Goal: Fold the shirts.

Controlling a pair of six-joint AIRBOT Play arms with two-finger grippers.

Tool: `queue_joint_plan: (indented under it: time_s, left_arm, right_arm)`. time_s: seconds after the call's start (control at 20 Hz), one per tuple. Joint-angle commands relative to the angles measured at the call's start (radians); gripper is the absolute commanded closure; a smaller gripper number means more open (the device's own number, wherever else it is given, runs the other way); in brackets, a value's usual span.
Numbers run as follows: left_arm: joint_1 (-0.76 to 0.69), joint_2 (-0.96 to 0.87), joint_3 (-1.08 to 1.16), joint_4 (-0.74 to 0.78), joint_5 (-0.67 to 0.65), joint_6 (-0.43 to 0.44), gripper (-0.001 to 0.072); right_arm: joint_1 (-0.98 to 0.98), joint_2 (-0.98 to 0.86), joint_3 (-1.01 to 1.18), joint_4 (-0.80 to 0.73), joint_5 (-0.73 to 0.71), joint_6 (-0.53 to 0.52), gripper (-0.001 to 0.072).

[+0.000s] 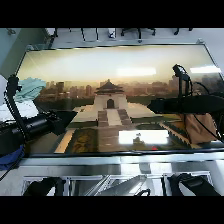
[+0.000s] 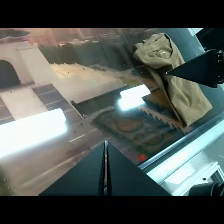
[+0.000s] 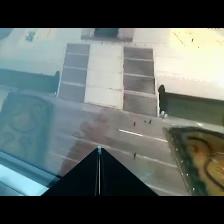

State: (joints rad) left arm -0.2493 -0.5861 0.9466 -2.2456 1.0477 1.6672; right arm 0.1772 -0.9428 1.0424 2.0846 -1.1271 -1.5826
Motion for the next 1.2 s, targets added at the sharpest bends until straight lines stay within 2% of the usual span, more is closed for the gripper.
queue_joint_plan:
  time_s: [0.0, 0.15, 0.25, 0.4, 0.45, 0.5, 0.55, 0.65, 0.75, 0.95, 1.15]
  left_arm:
    - [0.000, 0.000, 0.000, 0.000, 0.000, 0.000, 0.0691]
    - [0.000, 0.000, 0.000, 0.005, -0.004, 0.000, 0.0691]
    - [0.015, -0.020, 0.019, 0.101, -0.002, -0.002, 0.0691]
    - [0.093, -0.151, 0.157, 0.474, 0.046, -0.045, 0.0690]
    - [0.124, -0.219, 0.217, 0.626, 0.037, -0.042, 0.0661]
    - [0.152, -0.294, 0.273, 0.760, 0.016, -0.024, 0.0288]
    - [0.185, -0.386, 0.330, 0.888, -0.036, -0.023, 0.0019]
    - [0.258, -0.587, 0.436, 1.063, -0.139, -0.020, 0.0019]
    - [0.337, -0.814, 0.549, 1.167, -0.232, -0.018, 0.0019]
    - [0.467, -1.261, 0.804, 1.181, -0.262, -0.018, 0.0019]
    - [0.510, -1.542, 0.998, 1.181, -0.291, -0.017, 0.0019]
  right_arm:
    - [0.001, 0.001, 0.000, 0.000, -0.001, 0.001, 0.0690]
    - [0.001, 0.001, 0.000, 0.000, -0.001, 0.001, 0.0690]
    - [0.001, 0.001, 0.000, 0.000, -0.001, 0.001, 0.0690]
    - [0.001, 0.001, 0.000, 0.000, -0.001, 0.000, 0.0690]
    - [0.001, 0.001, 0.000, 0.000, -0.001, 0.001, 0.0690]
    - [0.001, 0.001, 0.000, 0.000, -0.001, 0.001, 0.0690]
    - [0.001, 0.000, 0.000, 0.000, 0.000, 0.001, 0.0690]
    - [0.001, 0.000, 0.000, 0.000, -0.001, 0.001, 0.0690]
    - [0.001, 0.000, 0.000, 0.000, -0.001, 0.001, 0.0690]
    - [0.001, 0.000, 0.000, 0.000, 0.000, 0.001, 0.0690]
    - [0.001, 0.000, 0.000, 0.012, 0.003, 0.001, 0.0690]
